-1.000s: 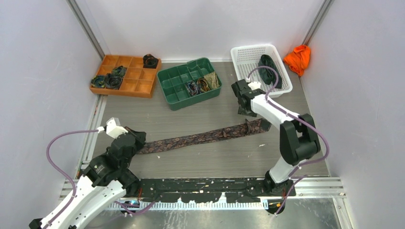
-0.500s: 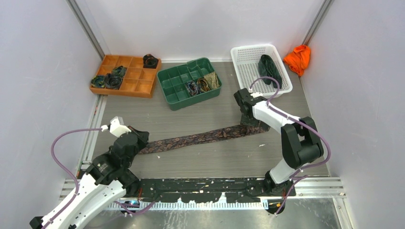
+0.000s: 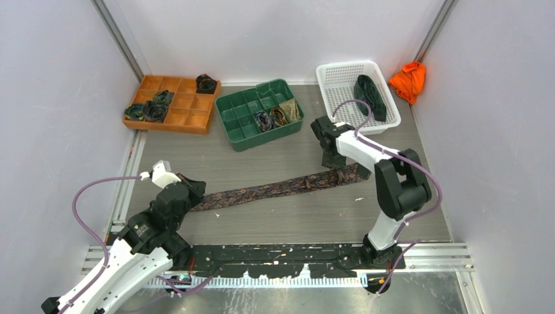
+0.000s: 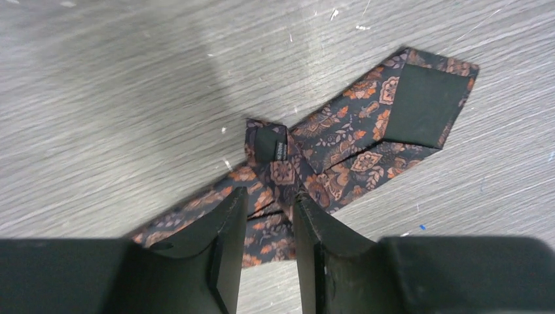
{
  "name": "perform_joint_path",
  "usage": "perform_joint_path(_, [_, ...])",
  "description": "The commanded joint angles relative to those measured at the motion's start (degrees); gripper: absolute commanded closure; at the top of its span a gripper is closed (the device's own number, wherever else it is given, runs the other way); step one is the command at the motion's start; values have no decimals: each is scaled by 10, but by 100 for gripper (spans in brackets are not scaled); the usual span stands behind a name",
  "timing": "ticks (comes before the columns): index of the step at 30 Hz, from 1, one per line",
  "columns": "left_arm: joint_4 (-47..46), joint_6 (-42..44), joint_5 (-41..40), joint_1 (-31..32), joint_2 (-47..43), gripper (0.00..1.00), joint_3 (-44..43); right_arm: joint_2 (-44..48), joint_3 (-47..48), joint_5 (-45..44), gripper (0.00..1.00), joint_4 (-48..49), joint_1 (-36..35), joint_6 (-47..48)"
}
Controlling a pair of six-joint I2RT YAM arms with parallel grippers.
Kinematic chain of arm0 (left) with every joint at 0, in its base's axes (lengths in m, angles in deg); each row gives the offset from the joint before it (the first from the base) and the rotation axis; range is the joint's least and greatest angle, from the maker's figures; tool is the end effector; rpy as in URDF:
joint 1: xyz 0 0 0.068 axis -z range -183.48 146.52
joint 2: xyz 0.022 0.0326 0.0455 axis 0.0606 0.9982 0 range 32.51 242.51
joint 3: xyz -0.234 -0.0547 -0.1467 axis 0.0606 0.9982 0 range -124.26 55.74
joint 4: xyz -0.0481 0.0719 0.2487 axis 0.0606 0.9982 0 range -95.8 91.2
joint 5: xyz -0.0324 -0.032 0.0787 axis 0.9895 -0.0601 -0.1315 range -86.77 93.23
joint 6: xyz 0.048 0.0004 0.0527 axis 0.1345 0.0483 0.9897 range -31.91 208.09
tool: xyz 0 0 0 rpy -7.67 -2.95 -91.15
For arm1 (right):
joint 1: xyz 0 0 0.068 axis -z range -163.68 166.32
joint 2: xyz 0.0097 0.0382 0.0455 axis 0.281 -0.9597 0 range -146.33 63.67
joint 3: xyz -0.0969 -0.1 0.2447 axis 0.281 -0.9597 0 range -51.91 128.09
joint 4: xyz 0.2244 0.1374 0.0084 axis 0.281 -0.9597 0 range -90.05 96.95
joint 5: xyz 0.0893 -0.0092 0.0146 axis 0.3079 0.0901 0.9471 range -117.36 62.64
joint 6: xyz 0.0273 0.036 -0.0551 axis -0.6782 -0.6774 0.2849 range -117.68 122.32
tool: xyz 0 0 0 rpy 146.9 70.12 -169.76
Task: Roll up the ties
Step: Flatten out the tie at the center of the board.
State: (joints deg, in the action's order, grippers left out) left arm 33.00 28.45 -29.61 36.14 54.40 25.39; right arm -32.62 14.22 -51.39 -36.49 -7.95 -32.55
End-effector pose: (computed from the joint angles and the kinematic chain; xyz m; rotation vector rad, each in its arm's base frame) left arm 0.1039 -0.0447 0.2486 -0.6859 1.9262 -0.4957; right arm 0.3102 0.1137 0.1903 0.3286 2.6542 -0.3047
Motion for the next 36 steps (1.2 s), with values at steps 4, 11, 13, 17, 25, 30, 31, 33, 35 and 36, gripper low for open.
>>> perform_joint_path(4, [-15,-1,-2,-1,-12,100,-1,-67,9,-59,68,1,10,-15])
perform_joint_path(11, [-14,-3,-7,-2,-14,100,3,-28,1,-47,93,51,13,-5])
perform_joint_path(13, [-18,-3,-7,-1,-10,100,3,11,-21,-38,98,84,13,-8])
perform_joint_path(17, [-37,0,0,-1,10,100,5,123,-91,4,99,184,17,-5])
perform_joint_path(25, [-71,0,17,-1,40,100,13,140,-143,-40,99,177,46,-22])
perform_joint_path(30, [-83,1,24,-2,51,100,20,120,-182,-98,82,147,72,-78])
perform_joint_path(31, [-84,1,25,-1,54,100,21,118,-186,-108,78,135,75,-91])
perform_joint_path(33, [-87,0,28,-1,55,100,25,120,-190,-125,74,116,80,-112])
perform_joint_path(35, [-88,-2,31,-1,55,100,29,127,-190,-133,73,98,80,-123])
perform_joint_path(36, [-89,-2,32,-1,55,100,30,132,-190,-135,72,91,80,-128])
